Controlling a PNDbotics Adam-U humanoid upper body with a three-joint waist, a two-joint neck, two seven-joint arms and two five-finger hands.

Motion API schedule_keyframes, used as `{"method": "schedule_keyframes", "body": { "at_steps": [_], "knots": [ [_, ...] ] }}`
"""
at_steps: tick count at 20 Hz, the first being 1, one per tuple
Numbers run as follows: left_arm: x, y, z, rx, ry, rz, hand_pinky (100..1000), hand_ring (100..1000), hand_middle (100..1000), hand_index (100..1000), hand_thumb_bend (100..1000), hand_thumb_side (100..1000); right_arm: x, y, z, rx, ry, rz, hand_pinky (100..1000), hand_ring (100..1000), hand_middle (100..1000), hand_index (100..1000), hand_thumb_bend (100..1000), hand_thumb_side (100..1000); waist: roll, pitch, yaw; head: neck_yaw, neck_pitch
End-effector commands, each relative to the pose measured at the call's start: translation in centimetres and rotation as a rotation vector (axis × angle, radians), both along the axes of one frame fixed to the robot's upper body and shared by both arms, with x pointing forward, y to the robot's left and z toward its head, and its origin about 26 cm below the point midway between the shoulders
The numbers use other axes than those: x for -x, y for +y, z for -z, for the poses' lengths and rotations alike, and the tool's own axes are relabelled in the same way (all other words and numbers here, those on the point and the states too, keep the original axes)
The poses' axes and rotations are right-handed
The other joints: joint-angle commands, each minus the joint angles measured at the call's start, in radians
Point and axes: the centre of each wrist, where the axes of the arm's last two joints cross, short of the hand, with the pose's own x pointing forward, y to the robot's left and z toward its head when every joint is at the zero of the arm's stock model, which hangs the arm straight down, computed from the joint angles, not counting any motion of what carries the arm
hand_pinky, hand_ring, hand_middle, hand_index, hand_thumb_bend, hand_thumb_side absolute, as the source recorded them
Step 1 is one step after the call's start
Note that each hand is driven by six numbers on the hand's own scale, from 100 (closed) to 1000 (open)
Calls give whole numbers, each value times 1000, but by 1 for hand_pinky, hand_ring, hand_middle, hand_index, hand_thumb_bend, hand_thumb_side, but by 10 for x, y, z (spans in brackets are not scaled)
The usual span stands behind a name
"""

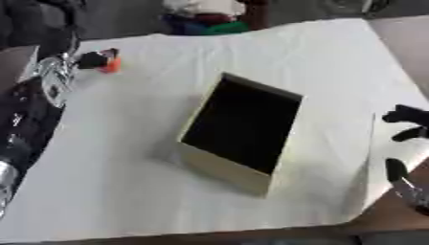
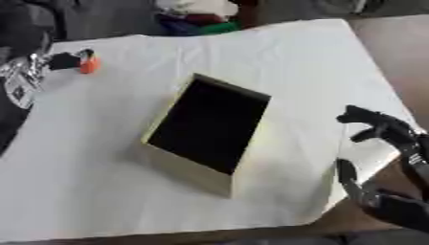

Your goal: Pick up objects on the table and place them in the box.

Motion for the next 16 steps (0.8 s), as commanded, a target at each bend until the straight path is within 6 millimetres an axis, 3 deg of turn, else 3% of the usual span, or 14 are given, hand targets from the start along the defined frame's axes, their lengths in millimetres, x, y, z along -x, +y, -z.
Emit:
{"method": "schedule_keyframes", "body": {
  "at_steps": [1, 16],
  "knots": [
    [5, 13, -30, -30, -75, -6, 812, 758, 785, 908, 536, 631, 1, -4, -8, 14, -26, 0, 670, 893, 806, 972, 100, 302, -5, -20, 3, -1, -9],
    [12, 24, -30, -8, -31, -5, 810, 754, 780, 915, 524, 617, 1, -3, -7, 14, -22, -3, 668, 893, 806, 973, 100, 303, -4, -24, 14, -6, -6]
  ]
}}
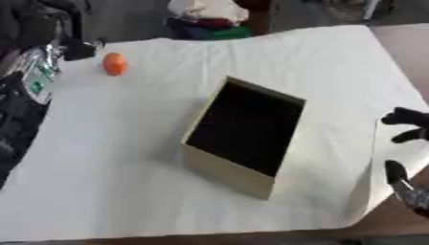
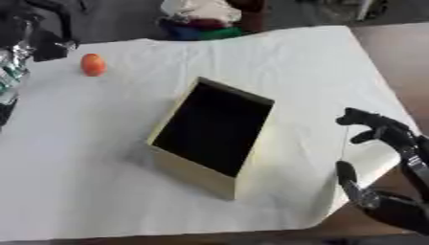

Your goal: Pick up objects on the table and place them in the box.

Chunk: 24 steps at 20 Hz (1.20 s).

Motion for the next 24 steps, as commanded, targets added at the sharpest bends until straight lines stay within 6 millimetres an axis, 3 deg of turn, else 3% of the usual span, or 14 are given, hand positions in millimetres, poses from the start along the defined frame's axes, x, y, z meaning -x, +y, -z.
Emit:
{"method": "schedule_keyframes", "body": {
  "at_steps": [1, 24],
  "knots": [
    [3, 12, -18, -22, 5, -10, 810, 754, 779, 915, 524, 609, 0, -2, -7, 11, -19, -7, 668, 893, 806, 972, 100, 302, 0, -15, -2, -1, -4],
    [-6, 7, -5, -62, 74, -63, 802, 740, 762, 876, 396, 509, -3, 7, -12, -7, -40, -19, 655, 894, 803, 975, 100, 333, 25, 66, -56, 20, -32]
  ]
}}
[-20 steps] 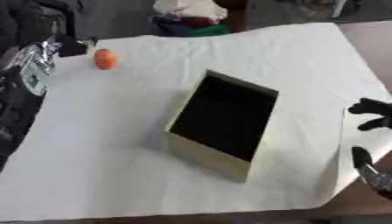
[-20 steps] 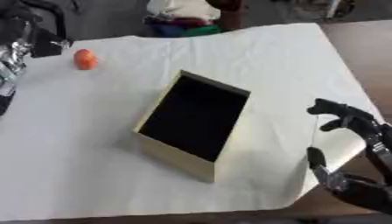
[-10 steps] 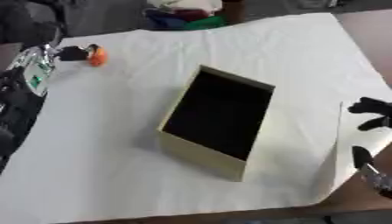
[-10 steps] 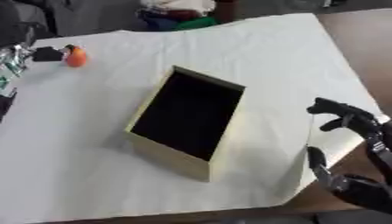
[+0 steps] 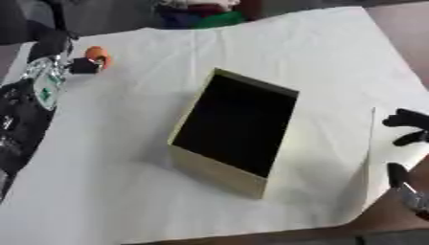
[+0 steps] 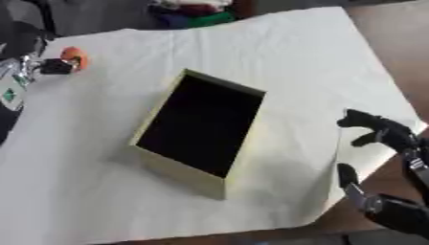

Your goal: Pick up objects on the table and place them in the box.

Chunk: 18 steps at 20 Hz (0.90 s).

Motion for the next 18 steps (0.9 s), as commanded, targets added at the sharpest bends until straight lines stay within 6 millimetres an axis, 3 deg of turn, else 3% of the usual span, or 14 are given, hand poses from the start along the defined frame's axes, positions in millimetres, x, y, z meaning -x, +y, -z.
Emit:
{"method": "schedule_keyframes", "body": {
  "at_steps": [1, 5, 6, 15, 16, 17, 18],
  "knots": [
    [0, 6, -17, -19, -44, -16, 802, 740, 762, 876, 386, 504, 0, 1, -8, 4, -27, -6, 655, 894, 803, 975, 100, 334, 0, -12, -1, 3, -14],
    [0, 6, -16, -20, -43, -16, 802, 740, 762, 876, 386, 504, 0, 1, -8, 4, -28, -6, 655, 894, 803, 975, 100, 334, 1, -10, -3, 2, -15],
    [-1, 5, -15, -21, -40, -16, 803, 740, 762, 853, 322, 477, 0, 2, -8, 3, -28, -7, 654, 894, 802, 976, 100, 336, 2, -8, -5, 2, -16],
    [-2, 0, -9, -36, -12, -13, 799, 735, 755, 807, 188, 424, 0, 3, -8, 2, -29, -10, 654, 894, 802, 975, 100, 333, 4, -1, -15, 1, -17],
    [-2, 0, -9, -41, -13, -15, 788, 718, 734, 736, 116, 393, 0, 3, -8, 3, -29, -10, 655, 894, 802, 975, 100, 332, 3, -2, -15, 1, -17],
    [-2, 0, -10, -53, -20, -23, 783, 711, 726, 711, 100, 380, 0, 2, -8, 3, -29, -10, 655, 894, 802, 975, 100, 331, 3, -2, -16, 1, -17],
    [-2, 0, -10, -67, -28, -32, 773, 695, 698, 631, 100, 344, 0, 2, -8, 4, -29, -10, 655, 894, 802, 975, 100, 329, 2, -3, -16, 1, -17]
  ]
}}
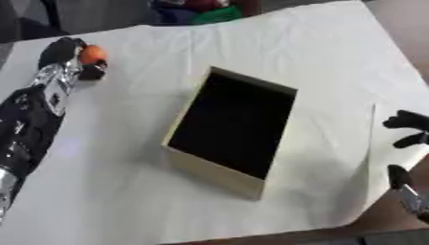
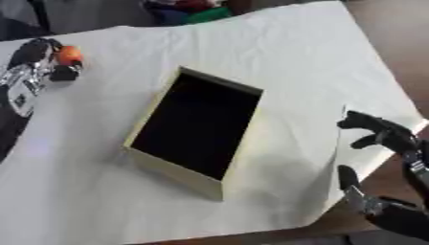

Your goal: Pick up objects on the table and place them in the box.

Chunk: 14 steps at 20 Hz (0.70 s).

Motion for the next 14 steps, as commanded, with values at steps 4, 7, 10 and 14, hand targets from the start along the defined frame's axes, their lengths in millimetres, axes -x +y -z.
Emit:
{"method": "schedule_keyframes", "body": {
  "at_steps": [4, 7, 10, 14],
  "knots": [
    [1, 6, -24, -109, -108, -60, 747, 650, 631, 429, 100, 348, 1, 0, -7, 10, -24, -5, 657, 894, 802, 975, 100, 324, -7, -24, 1, 0, -7],
    [1, 5, -31, -151, -170, -64, 743, 642, 619, 397, 100, 365, 1, -1, -6, 12, -22, -2, 658, 894, 803, 974, 100, 319, -9, -33, 8, -2, -5],
    [4, 4, -41, -169, -213, -36, 746, 652, 627, 404, 100, 370, 1, -3, -5, 14, -19, 1, 659, 894, 803, 974, 100, 314, -11, -44, 16, -5, -2],
    [11, 1, -62, -226, -259, 58, 749, 656, 630, 401, 100, 368, 2, -5, -4, 16, -14, 10, 662, 894, 803, 974, 100, 306, -14, -61, 30, -15, 2]
  ]
}}
